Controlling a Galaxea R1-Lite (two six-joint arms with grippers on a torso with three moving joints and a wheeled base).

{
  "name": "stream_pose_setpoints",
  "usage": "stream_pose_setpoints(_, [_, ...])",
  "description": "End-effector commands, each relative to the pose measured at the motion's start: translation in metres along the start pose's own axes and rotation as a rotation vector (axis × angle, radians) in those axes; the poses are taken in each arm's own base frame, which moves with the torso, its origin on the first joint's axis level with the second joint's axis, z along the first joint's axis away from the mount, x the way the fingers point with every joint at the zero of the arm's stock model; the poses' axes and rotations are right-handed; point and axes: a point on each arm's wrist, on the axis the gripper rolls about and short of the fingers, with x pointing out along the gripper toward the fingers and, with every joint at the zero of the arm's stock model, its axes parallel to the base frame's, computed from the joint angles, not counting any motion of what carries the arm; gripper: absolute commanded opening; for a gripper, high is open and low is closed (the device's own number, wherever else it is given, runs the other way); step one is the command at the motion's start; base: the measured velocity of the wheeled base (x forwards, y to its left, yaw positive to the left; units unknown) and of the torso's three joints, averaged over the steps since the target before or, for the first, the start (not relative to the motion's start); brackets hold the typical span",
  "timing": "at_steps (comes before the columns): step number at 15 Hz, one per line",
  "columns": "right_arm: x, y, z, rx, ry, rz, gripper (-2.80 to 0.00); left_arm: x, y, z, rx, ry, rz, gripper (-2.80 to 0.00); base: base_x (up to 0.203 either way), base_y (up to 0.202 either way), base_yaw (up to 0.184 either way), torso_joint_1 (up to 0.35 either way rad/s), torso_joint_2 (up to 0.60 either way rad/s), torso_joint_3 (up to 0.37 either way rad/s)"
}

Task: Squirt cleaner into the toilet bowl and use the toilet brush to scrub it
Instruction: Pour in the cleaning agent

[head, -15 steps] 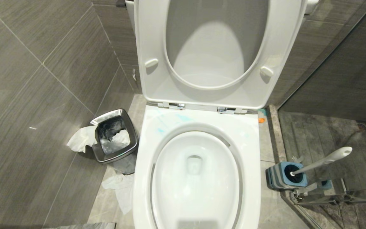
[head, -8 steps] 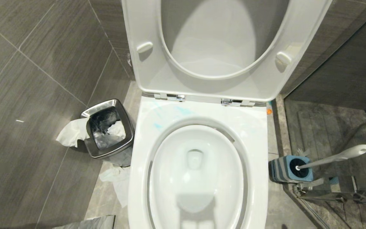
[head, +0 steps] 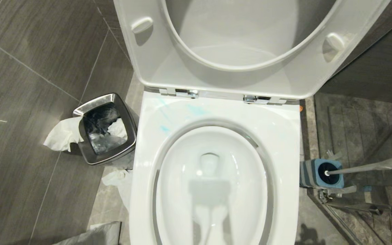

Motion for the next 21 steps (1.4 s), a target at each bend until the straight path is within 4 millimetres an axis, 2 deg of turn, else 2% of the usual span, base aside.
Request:
stream_pose_setpoints(1, [0.0, 0.0, 0.0, 0.0, -0.001, 0.003, -2.8, 0.0, 0.0, 0.0, 0.0, 0.003, -0.001, -2.8, 0.0, 0.0, 0.0, 0.004, 0.01, -0.191])
stream_pose_setpoints(8, [0.0, 0.0, 0.0, -0.002, 0.0, 0.001, -2.8, 0.0, 0.0, 0.0, 0.0, 0.003, 0.0, -2.8, 0.0, 0.0, 0.0, 0.003, 0.0, -0.189])
stream_pose_setpoints(14, [-0.001, 0.0, 0.002, -0.008, 0.019, -0.017, -2.8, 0.0, 0.0, 0.0, 0.0, 0.003, -0.001, -2.8, 0.0, 0.0, 0.0, 0.001, 0.0, -0.026])
stream_pose_setpoints(15, [-0.003, -0.001, 0.001, -0.007, 0.073, -0.025, -2.8, 0.0, 0.0, 0.0, 0.0, 0.003, 0.0, -2.8, 0.0, 0.0, 0.0, 0.0, 0.0, 0.0])
stream_pose_setpoints(18, [-0.015, 0.0, 0.02, -0.003, 0.246, -0.029, -2.8, 0.0, 0.0, 0.0, 0.0, 0.003, 0.0, -2.8, 0.0, 0.0, 0.0, 0.0, 0.0, 0.0])
stream_pose_setpoints(21, [-0.003, 0.0, 0.038, 0.002, 0.385, -0.015, -2.8, 0.0, 0.0, 0.0, 0.0, 0.003, 0.0, -2.8, 0.0, 0.0, 0.0, 0.0, 0.0, 0.0])
